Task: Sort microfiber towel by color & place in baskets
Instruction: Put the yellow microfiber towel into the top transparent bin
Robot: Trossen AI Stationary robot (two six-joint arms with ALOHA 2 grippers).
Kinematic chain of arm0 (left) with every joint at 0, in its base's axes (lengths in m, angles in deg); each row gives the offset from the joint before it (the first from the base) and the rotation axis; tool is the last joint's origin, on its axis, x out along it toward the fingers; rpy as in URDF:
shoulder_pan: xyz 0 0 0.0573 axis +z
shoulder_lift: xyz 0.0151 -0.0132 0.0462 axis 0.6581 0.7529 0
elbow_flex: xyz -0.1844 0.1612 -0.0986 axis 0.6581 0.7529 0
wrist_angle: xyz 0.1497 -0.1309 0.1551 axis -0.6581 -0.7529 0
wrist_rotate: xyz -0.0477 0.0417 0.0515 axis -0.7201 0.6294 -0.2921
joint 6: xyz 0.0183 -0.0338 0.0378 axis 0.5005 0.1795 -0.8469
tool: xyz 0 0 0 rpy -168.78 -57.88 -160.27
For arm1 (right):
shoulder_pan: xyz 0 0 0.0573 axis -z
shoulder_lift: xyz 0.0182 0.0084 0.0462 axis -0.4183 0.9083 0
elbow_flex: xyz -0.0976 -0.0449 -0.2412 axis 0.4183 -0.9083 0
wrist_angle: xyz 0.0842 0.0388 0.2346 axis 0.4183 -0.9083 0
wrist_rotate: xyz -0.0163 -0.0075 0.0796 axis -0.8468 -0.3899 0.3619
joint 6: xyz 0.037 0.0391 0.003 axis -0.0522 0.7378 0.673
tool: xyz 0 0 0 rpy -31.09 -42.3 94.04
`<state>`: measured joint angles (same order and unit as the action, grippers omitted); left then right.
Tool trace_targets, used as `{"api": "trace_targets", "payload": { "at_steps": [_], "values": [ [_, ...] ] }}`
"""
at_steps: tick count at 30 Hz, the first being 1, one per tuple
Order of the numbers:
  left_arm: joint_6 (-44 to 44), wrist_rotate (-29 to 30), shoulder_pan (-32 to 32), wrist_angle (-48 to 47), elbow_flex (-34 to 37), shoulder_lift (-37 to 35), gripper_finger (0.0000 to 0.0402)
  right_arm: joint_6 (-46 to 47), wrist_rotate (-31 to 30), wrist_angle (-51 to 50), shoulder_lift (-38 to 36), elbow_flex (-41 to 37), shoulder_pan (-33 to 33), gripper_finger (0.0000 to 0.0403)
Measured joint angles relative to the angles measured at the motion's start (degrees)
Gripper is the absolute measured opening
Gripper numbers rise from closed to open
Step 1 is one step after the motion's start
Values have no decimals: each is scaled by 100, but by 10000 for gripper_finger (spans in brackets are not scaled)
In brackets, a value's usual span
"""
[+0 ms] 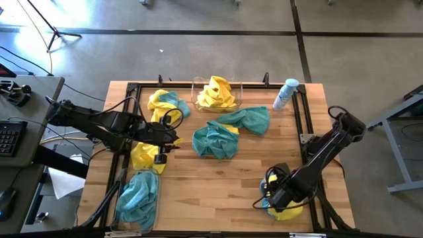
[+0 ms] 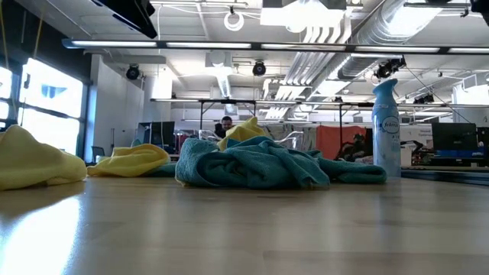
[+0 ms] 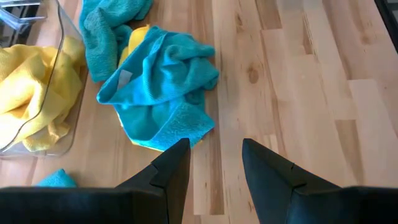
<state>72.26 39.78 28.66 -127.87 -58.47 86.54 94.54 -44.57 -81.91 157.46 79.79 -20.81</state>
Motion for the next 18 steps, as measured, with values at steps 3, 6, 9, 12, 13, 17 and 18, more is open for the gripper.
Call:
{"api": "trace_targets", "payload": {
  "at_steps": [3, 6, 9, 12, 13, 17, 18],
  "values": [
    [49, -42, 0, -4, 0, 0, 136, -6, 240, 5, 174, 0, 0, 131],
    [134, -261, 0, -12, 1, 0, 136, -52, 249, 16, 260, 0, -36, 107],
    [146, -357, -5, -45, 0, 0, 136, -55, 114, 6, 259, 14, -39, 56],
    [216, -365, -9, -169, 2, 0, 136, -111, -38, -170, 234, 173, -37, 9],
    [242, -365, -9, -219, 2, 0, 136, -116, -87, -296, 233, 260, -37, 10],
    [318, -349, -9, 108, 449, -101, 136, -116, -158, -905, 233, 708, -37, 12],
    [397, -358, -9, 228, 653, -144, 136, -116, -242, -1092, 233, 855, -37, 6]
  ]
}}
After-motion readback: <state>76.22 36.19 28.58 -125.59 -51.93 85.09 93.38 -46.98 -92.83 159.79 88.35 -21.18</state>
